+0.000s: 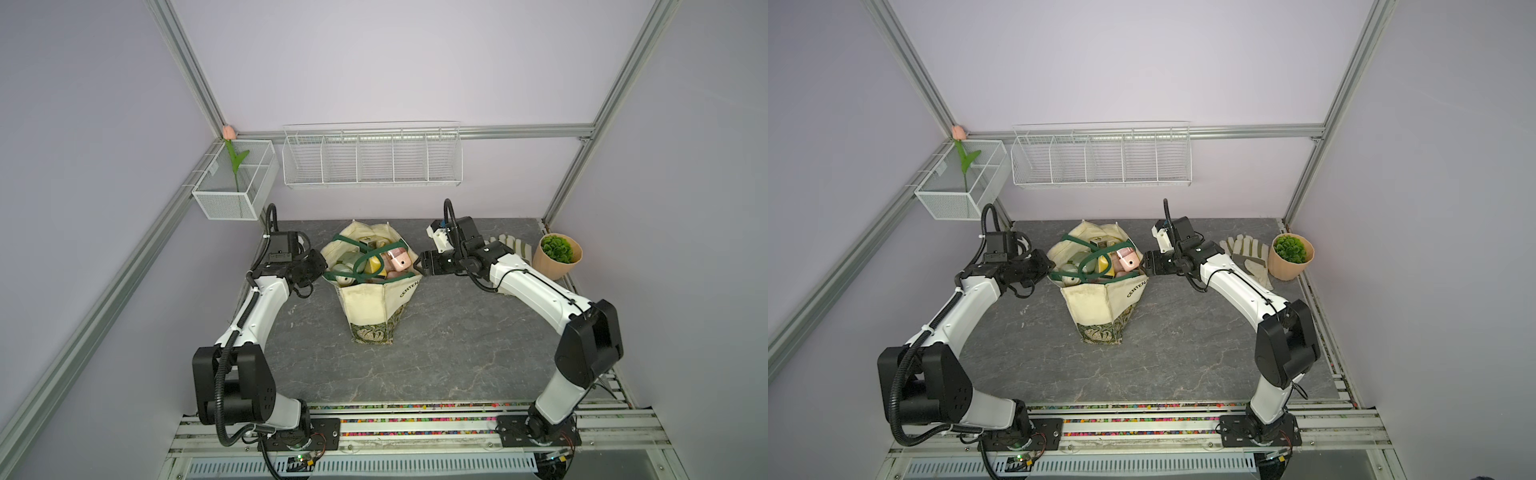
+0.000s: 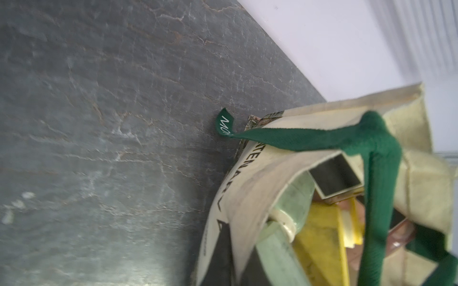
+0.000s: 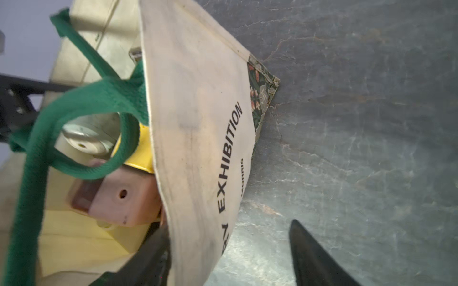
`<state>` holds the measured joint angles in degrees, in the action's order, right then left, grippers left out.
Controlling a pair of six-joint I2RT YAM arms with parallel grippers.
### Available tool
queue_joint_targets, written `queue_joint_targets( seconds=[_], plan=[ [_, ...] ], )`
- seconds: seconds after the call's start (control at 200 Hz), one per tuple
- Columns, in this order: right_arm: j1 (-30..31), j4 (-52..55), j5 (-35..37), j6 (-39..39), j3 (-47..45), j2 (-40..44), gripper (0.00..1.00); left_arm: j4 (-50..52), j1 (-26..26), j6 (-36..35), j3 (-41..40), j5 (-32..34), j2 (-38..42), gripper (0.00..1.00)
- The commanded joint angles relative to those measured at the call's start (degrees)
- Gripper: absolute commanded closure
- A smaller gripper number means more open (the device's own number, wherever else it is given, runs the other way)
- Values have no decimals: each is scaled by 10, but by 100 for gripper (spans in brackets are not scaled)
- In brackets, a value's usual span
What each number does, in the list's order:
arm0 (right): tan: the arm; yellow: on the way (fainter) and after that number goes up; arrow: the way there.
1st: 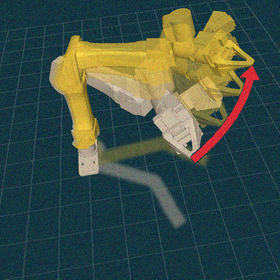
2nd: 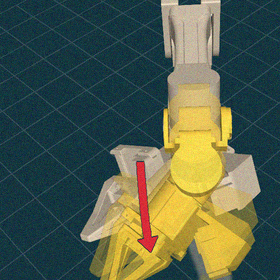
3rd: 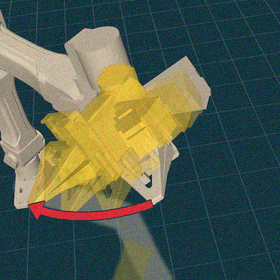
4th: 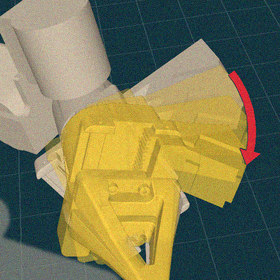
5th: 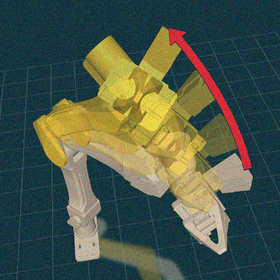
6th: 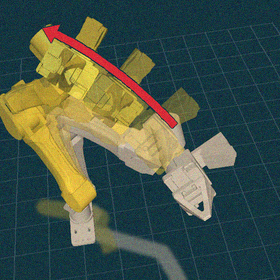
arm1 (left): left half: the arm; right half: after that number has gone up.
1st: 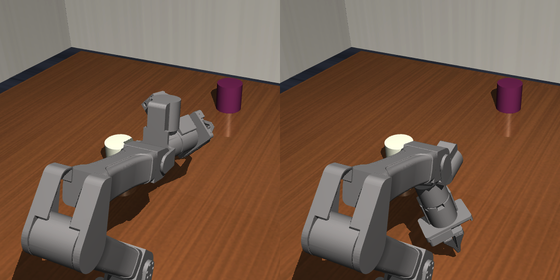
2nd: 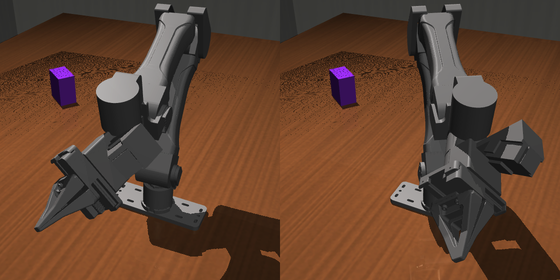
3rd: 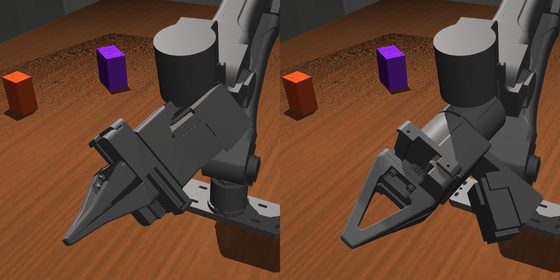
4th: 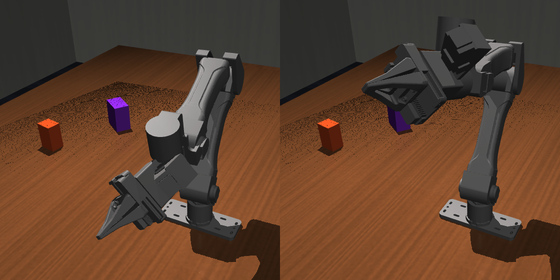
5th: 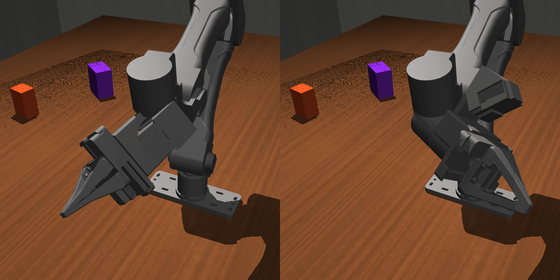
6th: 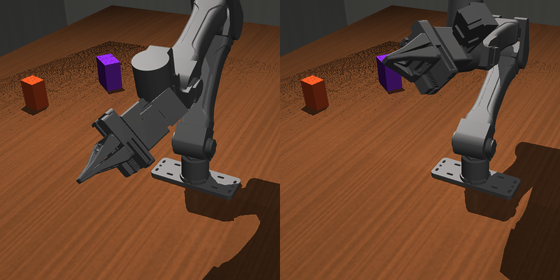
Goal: Take out the pencil sharpeners from the tote bags
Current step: Adjust the canvas bag at the center of the board.
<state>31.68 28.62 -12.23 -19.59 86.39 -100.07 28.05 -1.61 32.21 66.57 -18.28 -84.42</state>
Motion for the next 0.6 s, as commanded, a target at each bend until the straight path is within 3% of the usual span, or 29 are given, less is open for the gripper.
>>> queue_joint_targets(
  seconds=[0.0, 0.145, 0.22, 0.265, 0.345, 0.395, 0.495, 0.595],
  plan=[
    [9, 21, -11, 12, 12, -16, 51, 21, 1, -17, 34, -7, -18, 100],
    [30, -7, -9, 9, -33, -5, 81, 35, 1, -28, 67, -9, -25, 100],
    [40, -27, -12, 9, -63, 13, 83, 47, 1, -32, 76, -9, -23, 100],
    [44, -31, 0, 10, -67, 24, 75, 45, 0, -34, 70, -10, -20, 100],
    [46, -15, 55, 18, -50, 48, 45, 33, 0, -34, 53, -14, -17, 100],
    [50, 10, 103, 27, -25, 66, 32, 32, 0, -35, 47, -15, -17, 100],
    [65, 42, 146, 53, 17, 93, 23, 25, -1, -35, 39, -26, -11, 100],
    [87, 58, 140, 69, 63, 87, 22, 12, -6, -34, 37, -41, 2, 100]
  ],
)
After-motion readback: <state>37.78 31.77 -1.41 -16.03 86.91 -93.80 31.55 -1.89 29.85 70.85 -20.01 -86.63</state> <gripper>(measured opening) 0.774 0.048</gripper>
